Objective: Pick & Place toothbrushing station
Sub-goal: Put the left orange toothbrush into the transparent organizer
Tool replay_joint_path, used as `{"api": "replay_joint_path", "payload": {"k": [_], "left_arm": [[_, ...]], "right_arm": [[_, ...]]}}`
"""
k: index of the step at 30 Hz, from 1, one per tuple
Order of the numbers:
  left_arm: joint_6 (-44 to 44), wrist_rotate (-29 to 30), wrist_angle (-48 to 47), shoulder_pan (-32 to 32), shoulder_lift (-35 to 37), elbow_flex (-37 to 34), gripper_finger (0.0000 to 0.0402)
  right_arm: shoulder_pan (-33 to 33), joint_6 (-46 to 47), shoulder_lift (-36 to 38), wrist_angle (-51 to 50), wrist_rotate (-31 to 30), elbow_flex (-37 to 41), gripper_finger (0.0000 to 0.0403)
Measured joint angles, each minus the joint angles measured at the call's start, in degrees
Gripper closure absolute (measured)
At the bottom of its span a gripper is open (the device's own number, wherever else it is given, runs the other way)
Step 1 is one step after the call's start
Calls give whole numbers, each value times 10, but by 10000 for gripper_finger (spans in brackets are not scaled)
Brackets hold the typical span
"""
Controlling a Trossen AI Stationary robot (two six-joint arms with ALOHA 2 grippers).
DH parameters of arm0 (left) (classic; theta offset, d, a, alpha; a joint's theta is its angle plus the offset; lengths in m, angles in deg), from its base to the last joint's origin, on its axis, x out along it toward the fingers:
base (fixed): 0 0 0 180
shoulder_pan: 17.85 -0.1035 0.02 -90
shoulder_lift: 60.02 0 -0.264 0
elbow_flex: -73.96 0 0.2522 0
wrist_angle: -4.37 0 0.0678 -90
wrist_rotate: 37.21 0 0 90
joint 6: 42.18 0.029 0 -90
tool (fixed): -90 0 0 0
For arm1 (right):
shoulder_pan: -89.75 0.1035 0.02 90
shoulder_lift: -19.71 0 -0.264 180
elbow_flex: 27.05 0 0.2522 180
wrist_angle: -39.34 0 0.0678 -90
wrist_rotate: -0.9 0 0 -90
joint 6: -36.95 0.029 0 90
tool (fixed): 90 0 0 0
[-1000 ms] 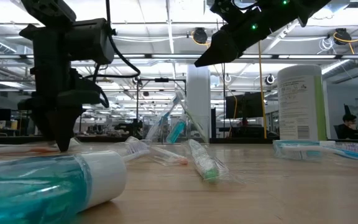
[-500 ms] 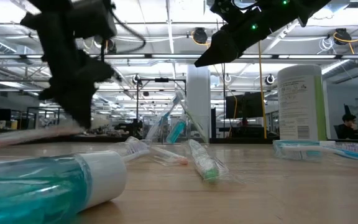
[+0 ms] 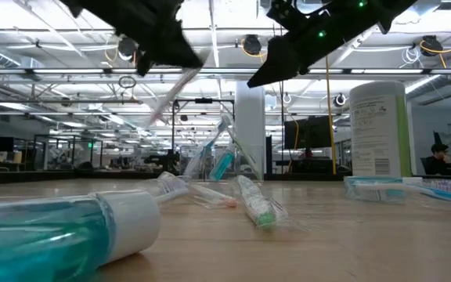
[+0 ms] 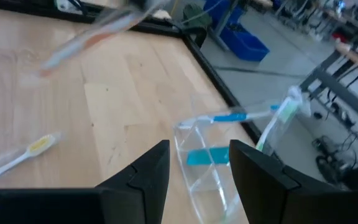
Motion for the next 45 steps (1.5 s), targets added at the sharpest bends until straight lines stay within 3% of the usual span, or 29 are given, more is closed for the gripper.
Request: {"api": "replay_joint_path", "payload": {"k": [5, 12, 19, 25, 29, 35, 45], "left_arm": [[93, 1, 81, -51, 1, -1, 396], [199, 14, 196, -111, -17, -1, 381], [227, 20, 288, -153, -98, -1, 395], [228, 41, 361, -183, -163, -1, 387], [187, 44, 348, -192, -197, -1, 396], [157, 73, 306, -188, -238, -1, 379], [147, 75, 264, -188, -254, 0, 385]], "right_arm": [[0, 11, 0, -15, 3, 0, 245], [0, 10, 0, -23, 54, 0, 245], [-1, 9, 0, -24, 105, 0, 245], [-1, 20, 0, -25, 112, 0, 245], [-1, 20, 0, -30, 120, 0, 245], [-1, 20, 0, -38, 120, 0, 245], [-1, 19, 0, -39, 120, 0, 245]]}}
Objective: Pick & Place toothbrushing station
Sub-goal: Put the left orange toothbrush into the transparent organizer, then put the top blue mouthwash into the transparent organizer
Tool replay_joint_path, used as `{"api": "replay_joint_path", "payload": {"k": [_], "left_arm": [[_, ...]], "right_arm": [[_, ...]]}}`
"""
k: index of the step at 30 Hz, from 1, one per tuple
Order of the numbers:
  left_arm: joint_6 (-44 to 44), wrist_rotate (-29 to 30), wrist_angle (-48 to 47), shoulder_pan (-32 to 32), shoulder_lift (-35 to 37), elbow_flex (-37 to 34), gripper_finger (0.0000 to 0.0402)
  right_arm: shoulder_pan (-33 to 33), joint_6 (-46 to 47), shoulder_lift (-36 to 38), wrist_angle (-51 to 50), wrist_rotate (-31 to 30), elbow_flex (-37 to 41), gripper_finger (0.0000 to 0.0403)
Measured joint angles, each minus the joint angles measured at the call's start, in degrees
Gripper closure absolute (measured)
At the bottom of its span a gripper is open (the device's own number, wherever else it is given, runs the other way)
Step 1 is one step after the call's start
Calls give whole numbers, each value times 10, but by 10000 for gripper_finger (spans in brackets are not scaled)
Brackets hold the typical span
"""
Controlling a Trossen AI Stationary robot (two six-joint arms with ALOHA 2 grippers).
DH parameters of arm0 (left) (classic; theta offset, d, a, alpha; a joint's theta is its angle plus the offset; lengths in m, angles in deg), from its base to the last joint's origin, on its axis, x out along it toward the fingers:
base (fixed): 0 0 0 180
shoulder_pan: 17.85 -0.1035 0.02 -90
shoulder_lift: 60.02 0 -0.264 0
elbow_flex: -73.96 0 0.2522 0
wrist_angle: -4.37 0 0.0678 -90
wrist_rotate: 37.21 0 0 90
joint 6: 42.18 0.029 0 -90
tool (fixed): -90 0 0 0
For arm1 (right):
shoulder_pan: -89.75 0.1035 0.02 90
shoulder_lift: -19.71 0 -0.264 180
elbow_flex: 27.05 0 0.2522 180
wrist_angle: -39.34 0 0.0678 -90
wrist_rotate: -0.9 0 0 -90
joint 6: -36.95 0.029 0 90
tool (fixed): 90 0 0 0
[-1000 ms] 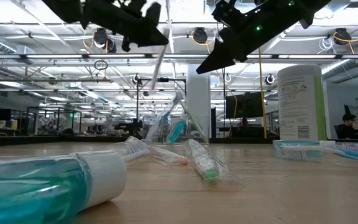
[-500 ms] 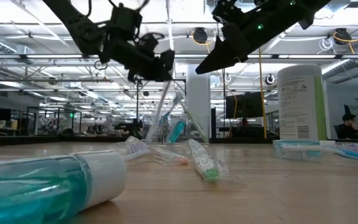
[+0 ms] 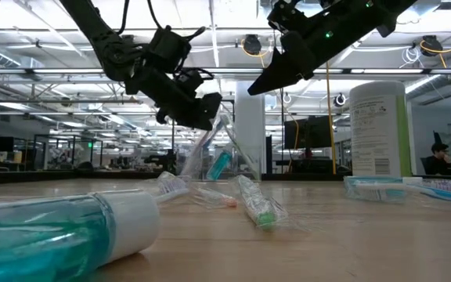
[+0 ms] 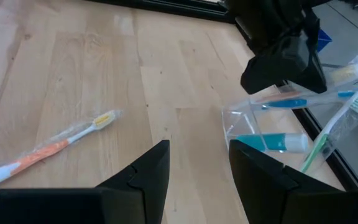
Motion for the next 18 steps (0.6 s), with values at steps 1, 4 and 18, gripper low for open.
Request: {"api": "replay_joint_path", "payload": {"k": [1, 4, 18], "left_arm": [[0, 0, -4, 0, 0, 0, 380], [16, 0, -11, 0, 0, 0, 359], [42, 8, -89, 9, 29, -1, 227]], "right_arm": [[0, 0, 0, 0, 0, 0, 245], [0, 0, 0, 0, 0, 0, 245], [-5, 7, 0, 34, -2, 0, 245]]}}
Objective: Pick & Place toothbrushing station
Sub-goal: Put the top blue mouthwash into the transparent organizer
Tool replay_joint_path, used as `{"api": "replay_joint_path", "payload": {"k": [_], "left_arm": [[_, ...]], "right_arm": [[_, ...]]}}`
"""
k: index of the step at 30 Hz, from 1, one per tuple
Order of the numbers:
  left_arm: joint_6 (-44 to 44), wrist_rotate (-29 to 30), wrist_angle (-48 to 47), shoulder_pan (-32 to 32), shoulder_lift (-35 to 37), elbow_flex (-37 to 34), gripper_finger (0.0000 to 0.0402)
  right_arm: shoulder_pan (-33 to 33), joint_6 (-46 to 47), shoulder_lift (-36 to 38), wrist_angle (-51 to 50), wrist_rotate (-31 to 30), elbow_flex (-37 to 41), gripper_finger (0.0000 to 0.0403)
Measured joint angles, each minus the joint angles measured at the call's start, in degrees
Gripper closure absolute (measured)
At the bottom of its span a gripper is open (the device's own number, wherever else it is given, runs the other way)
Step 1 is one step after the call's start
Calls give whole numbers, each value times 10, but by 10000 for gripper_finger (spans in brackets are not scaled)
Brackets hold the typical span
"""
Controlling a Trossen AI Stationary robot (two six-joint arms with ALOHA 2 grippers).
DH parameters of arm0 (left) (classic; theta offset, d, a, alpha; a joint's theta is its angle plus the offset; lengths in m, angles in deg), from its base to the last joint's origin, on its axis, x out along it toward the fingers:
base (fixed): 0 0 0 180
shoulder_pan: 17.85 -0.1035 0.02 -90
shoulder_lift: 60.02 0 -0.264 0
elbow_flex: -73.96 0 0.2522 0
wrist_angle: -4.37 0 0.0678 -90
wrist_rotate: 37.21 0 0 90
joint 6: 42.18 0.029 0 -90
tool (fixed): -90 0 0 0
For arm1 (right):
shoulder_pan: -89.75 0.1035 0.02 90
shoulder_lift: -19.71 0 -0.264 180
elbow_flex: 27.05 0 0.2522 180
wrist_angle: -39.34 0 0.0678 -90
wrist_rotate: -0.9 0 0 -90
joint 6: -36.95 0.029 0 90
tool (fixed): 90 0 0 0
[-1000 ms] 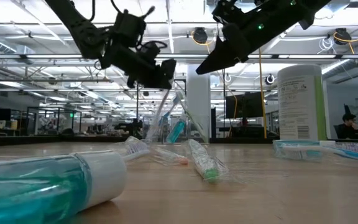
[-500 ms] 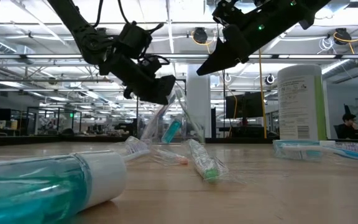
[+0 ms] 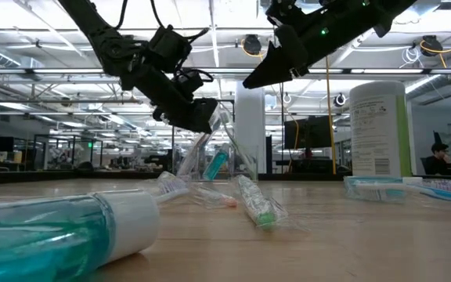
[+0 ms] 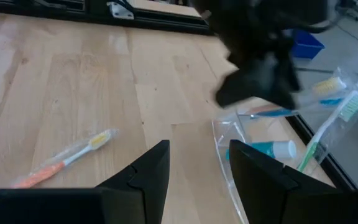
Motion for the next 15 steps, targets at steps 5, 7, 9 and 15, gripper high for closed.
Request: {"api": "replay_joint_path", "payload": {"k": [5, 7, 9, 15], "left_arm": [[4, 0, -96, 11, 57, -1, 188], [4, 0, -111, 15, 87, -1, 175], [5, 0, -131, 18, 122, 0, 166], [25, -64, -183, 31, 218, 0, 158]], "right_arm": [[4, -9, 0, -7, 0, 0, 245], [6, -9, 0, -13, 0, 0, 239], [10, -7, 0, -29, 0, 0, 227], [28, 39, 1, -96, -23, 0, 186]]}}
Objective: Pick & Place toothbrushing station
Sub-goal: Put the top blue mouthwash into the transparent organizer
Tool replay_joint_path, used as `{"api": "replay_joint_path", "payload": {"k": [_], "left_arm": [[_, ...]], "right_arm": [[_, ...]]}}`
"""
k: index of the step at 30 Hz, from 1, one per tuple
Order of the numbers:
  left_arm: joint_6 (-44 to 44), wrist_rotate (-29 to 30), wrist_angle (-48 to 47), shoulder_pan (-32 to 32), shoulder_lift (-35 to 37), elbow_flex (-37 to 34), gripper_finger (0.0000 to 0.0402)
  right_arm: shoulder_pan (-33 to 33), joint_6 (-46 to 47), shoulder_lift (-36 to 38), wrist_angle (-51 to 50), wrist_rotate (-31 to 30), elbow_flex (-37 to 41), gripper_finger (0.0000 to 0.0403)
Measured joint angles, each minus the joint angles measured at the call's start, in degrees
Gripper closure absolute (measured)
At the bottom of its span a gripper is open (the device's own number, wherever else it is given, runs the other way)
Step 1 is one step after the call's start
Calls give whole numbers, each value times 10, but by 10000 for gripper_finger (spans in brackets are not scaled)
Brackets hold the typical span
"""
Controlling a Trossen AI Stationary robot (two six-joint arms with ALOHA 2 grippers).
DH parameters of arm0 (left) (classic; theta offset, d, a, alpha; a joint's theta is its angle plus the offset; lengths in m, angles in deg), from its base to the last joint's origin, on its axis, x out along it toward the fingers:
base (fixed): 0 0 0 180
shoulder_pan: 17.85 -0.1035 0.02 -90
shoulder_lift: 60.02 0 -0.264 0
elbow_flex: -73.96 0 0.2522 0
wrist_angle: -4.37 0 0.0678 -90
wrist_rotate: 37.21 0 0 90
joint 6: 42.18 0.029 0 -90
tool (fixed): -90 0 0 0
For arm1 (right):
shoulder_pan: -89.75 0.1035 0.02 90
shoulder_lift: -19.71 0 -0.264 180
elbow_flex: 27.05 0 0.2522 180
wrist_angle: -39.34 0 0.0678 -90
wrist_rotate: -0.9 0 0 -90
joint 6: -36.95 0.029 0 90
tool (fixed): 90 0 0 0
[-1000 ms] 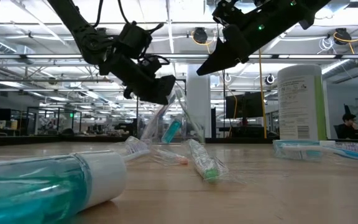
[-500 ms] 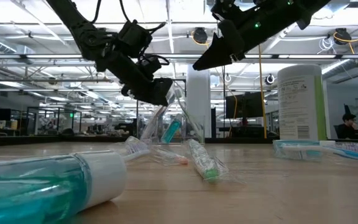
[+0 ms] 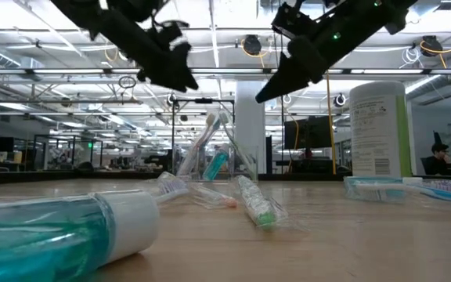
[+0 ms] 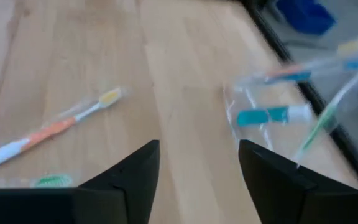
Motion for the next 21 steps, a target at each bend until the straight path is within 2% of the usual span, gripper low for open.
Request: {"api": "replay_joint_path", "payload": {"k": [4, 8, 11, 18, 21], "left_arm": [[12, -40, -54, 9, 52, 0, 158], [2, -40, -98, 17, 90, 0, 158], [6, -41, -127, 20, 109, 0, 158], [4, -41, -144, 20, 113, 0, 158], [0, -41, -143, 20, 111, 0, 158]], "right_arm": [[26, 102, 34, -87, -51, 0, 180], [66, 186, 85, -204, -81, 0, 190], [98, 255, 128, -273, -79, 8, 194], [170, 362, 197, -233, -67, 116, 182], [189, 366, 205, -193, -66, 171, 173]]}}
